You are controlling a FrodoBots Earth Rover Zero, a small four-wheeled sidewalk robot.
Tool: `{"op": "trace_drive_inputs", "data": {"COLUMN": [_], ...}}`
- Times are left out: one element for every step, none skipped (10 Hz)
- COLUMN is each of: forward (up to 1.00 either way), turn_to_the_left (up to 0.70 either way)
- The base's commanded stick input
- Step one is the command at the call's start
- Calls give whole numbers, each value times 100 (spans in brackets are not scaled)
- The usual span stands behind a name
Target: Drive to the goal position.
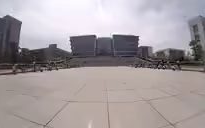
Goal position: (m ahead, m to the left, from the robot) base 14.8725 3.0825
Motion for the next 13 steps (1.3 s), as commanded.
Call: {"op": "trace_drive_inputs", "data": {"forward": [100,100,100,100,100,100,100,100,100,100,100,100,100], "turn_to_the_left": [0,0,0,0,0,0,0,0,0,0,0,0,0]}}
